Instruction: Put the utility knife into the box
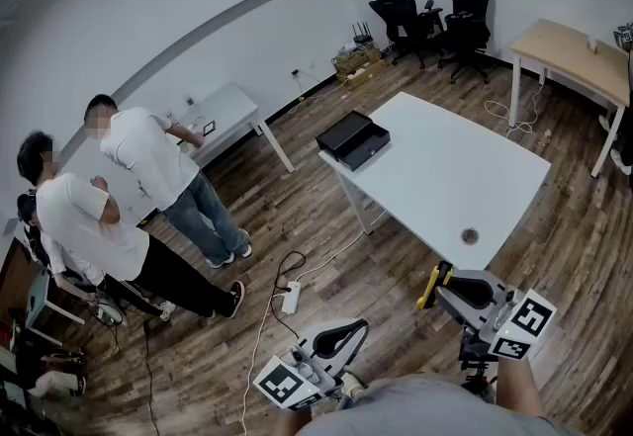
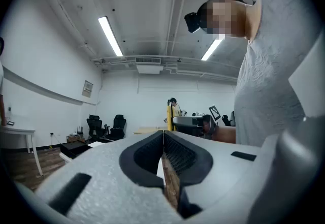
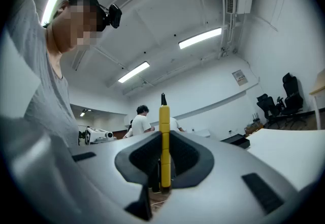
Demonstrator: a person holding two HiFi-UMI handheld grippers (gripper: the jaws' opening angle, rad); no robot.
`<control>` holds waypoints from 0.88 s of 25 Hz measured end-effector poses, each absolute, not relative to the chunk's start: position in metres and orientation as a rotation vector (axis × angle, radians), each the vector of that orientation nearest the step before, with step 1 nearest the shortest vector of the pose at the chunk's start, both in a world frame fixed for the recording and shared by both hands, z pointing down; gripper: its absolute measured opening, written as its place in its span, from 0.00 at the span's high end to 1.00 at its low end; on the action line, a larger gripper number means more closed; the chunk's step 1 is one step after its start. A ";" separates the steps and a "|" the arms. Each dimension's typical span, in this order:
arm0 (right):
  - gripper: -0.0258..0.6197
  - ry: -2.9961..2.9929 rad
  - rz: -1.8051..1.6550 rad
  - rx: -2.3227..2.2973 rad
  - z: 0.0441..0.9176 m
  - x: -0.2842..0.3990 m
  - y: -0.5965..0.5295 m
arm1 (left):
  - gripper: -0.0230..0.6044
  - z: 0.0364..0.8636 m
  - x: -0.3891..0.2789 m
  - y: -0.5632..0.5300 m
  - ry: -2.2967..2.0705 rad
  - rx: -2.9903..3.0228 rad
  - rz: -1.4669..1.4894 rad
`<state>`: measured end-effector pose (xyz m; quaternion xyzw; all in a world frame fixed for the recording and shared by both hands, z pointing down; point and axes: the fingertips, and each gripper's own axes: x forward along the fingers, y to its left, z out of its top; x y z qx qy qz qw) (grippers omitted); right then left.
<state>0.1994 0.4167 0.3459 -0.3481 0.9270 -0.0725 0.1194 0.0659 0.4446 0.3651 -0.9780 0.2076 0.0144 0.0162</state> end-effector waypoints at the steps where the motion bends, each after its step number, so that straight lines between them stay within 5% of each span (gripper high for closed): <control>1: 0.88 2.709 -0.208 -1.015 0.345 0.199 0.416 | 0.93 0.365 0.067 0.444 0.645 -3.044 0.046; 22: 0.88 2.706 -0.251 -0.985 0.344 0.190 0.414 | 0.93 0.368 0.070 0.443 0.640 -3.077 0.068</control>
